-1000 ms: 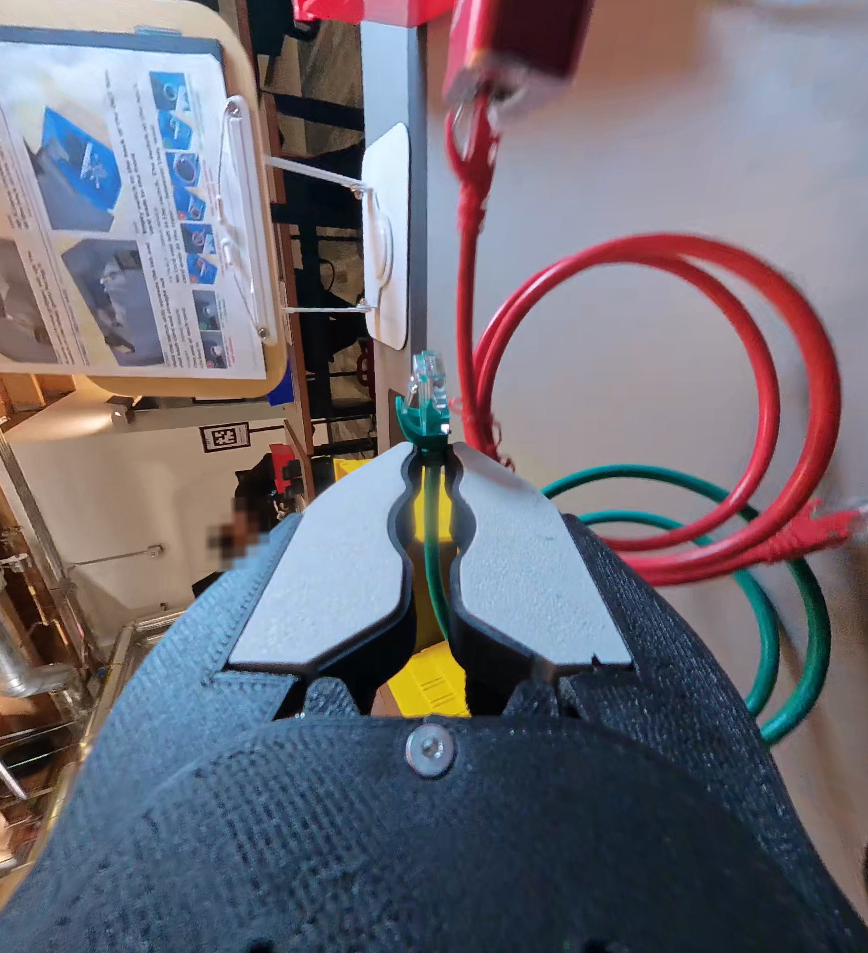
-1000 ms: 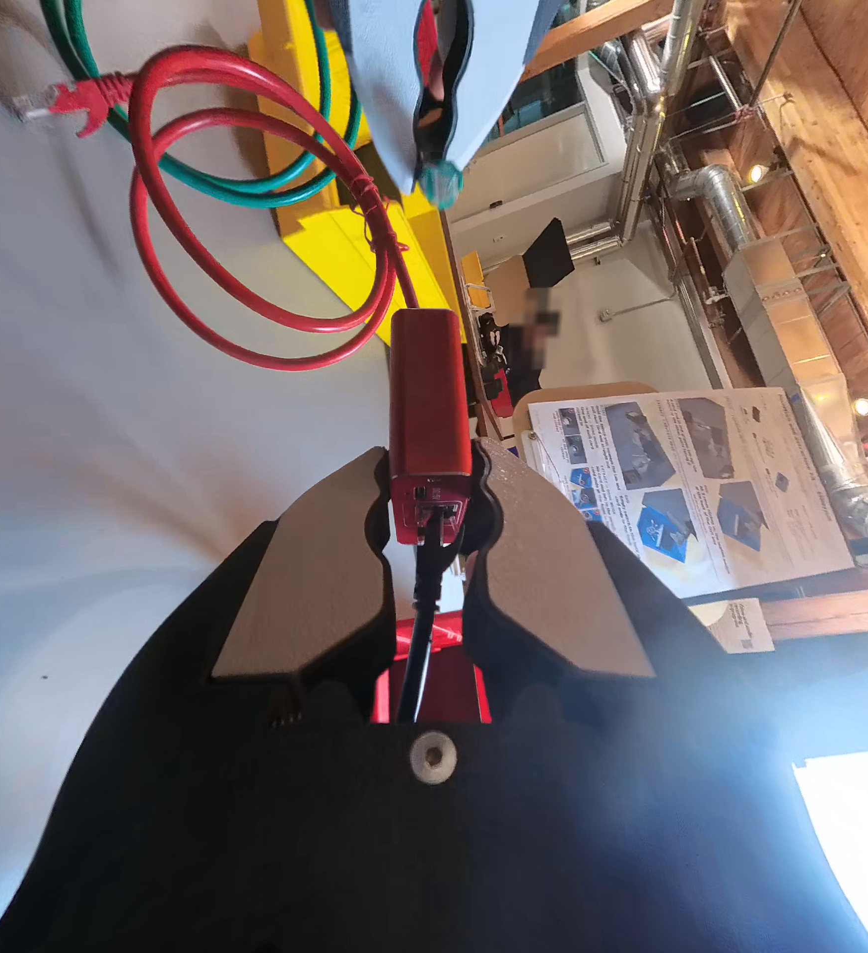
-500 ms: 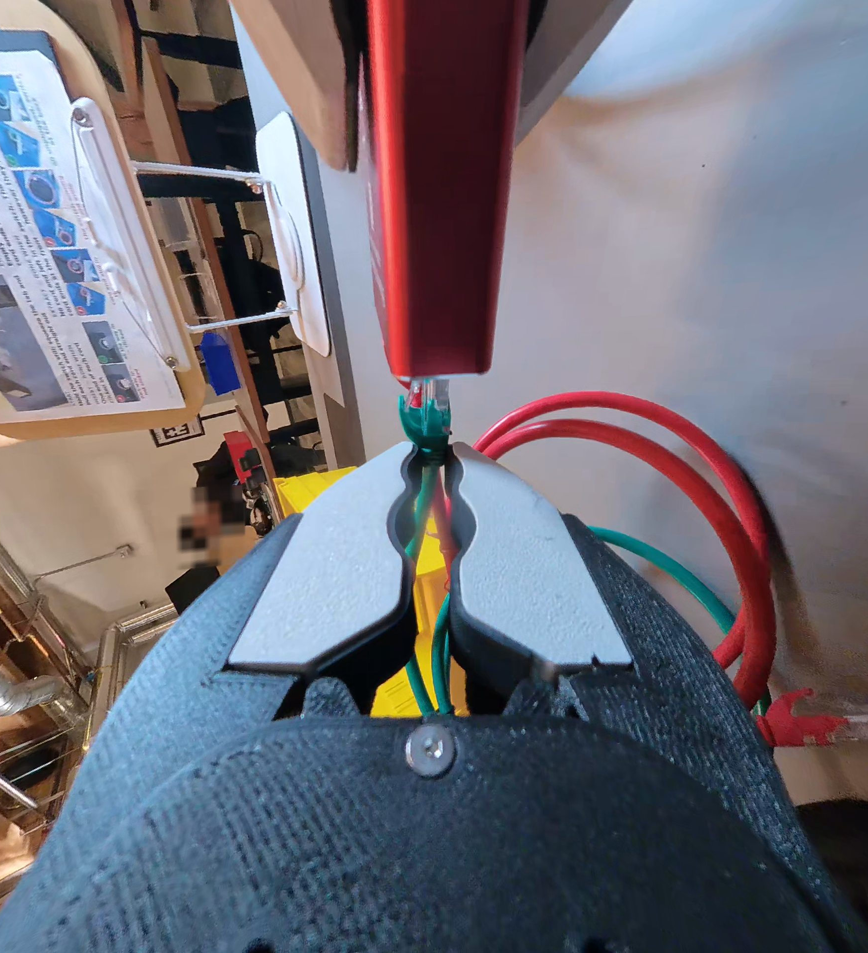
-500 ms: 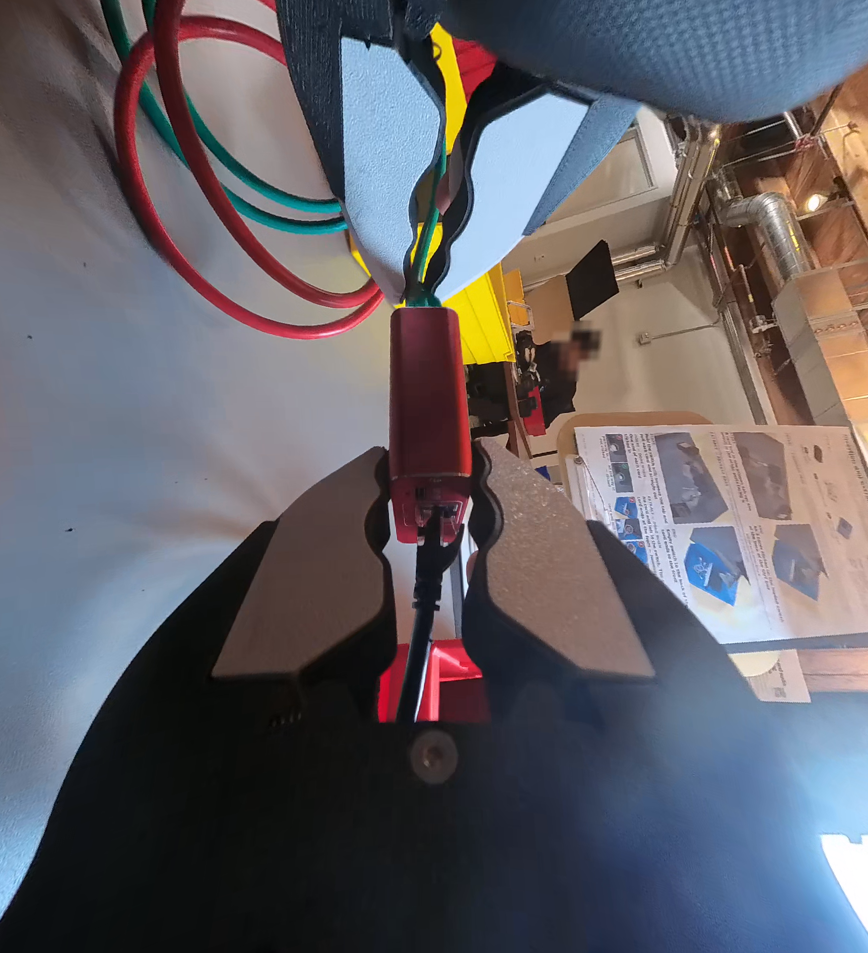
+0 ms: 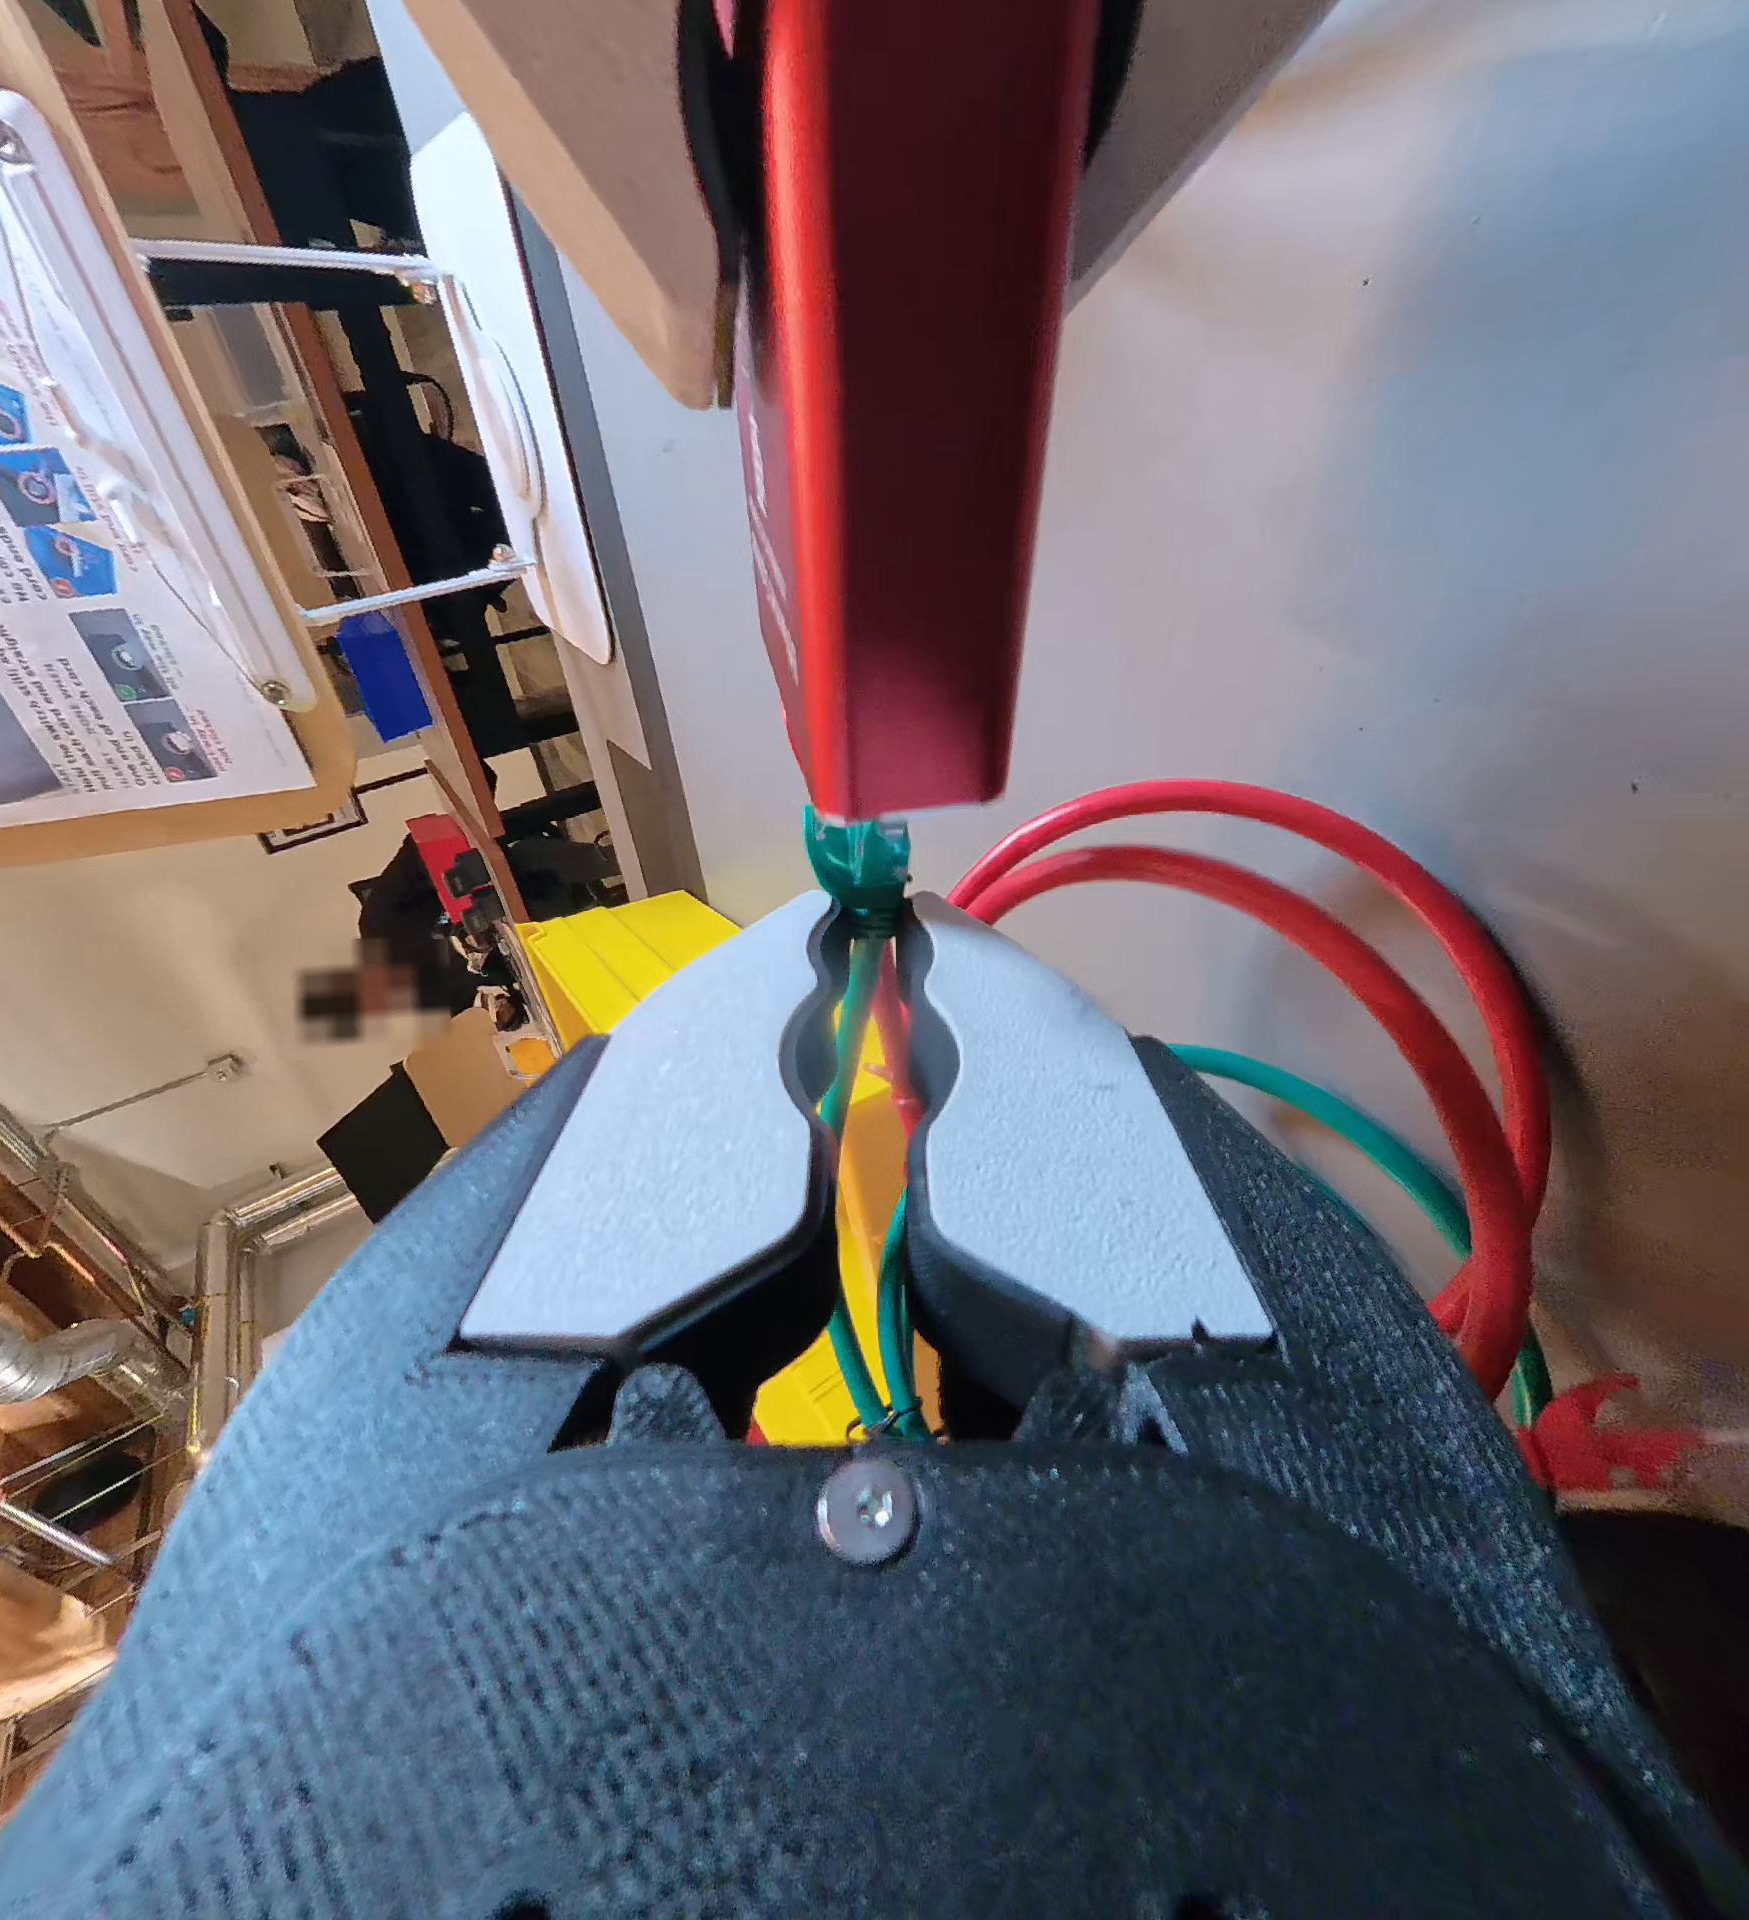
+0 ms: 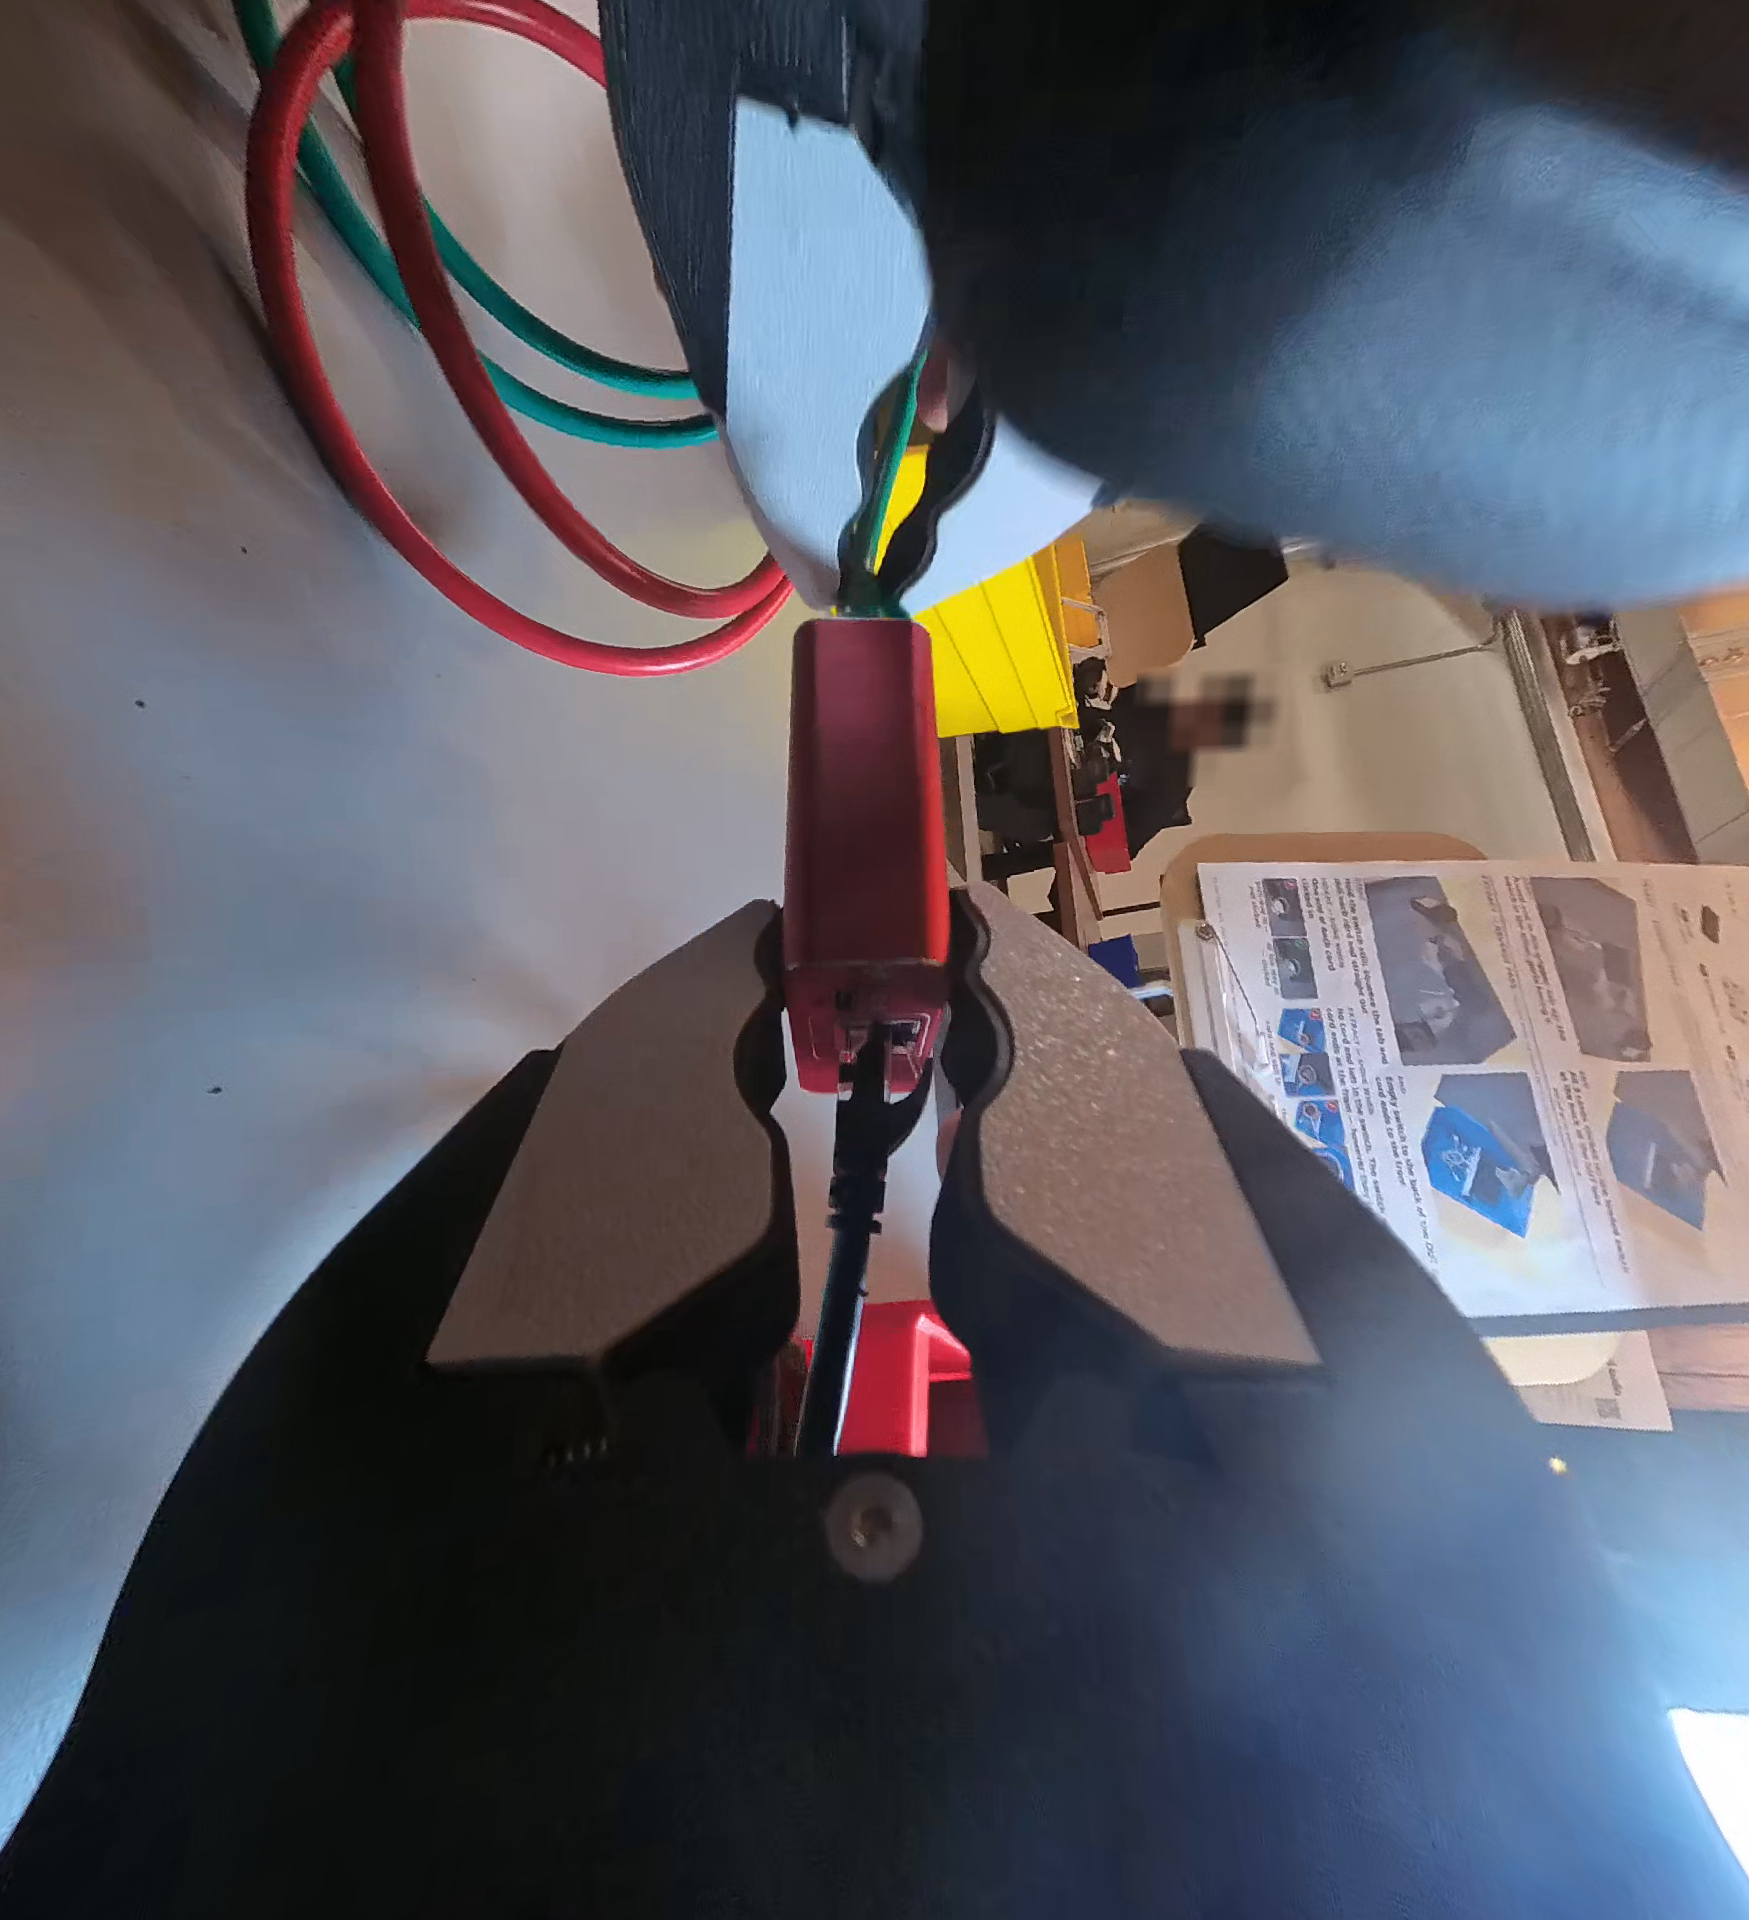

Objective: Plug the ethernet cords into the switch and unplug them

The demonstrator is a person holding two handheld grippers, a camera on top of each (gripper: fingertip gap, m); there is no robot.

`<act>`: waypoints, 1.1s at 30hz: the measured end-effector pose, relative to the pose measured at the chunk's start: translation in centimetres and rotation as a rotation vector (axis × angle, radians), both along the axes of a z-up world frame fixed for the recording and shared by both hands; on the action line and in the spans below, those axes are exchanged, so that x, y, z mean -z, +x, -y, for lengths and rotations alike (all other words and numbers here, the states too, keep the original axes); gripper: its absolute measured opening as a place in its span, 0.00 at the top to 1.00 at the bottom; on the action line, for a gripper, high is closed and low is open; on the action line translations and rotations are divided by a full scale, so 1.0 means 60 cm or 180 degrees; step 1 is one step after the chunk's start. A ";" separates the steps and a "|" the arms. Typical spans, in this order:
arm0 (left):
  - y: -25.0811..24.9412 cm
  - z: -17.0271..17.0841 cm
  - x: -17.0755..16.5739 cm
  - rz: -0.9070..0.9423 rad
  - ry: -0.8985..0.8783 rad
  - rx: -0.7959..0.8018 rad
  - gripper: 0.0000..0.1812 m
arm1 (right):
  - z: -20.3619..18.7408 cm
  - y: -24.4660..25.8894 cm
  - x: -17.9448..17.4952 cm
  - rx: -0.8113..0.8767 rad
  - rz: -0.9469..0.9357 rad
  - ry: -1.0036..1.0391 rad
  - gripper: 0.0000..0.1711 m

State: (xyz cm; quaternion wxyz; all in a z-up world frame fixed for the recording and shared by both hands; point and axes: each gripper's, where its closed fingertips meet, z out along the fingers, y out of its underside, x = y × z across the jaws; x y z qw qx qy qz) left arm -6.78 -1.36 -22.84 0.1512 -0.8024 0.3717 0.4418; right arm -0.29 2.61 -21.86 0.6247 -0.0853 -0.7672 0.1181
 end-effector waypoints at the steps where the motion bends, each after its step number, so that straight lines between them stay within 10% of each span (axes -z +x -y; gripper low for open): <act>1: -0.002 -0.001 0.005 0.0019 -0.0008 -0.0018 0.95 | 0.004 0.000 0.002 -0.0009 0.0016 0.0008 0.85; 19: 0.002 0.009 0.004 0.0239 0.0846 0.0274 0.96 | -0.008 -0.012 0.007 0.0614 0.0026 0.0430 0.85; 33: -0.004 0.021 0.034 0.0245 0.0347 -0.0039 0.96 | 0.007 -0.014 0.034 0.0656 0.0294 0.0155 0.85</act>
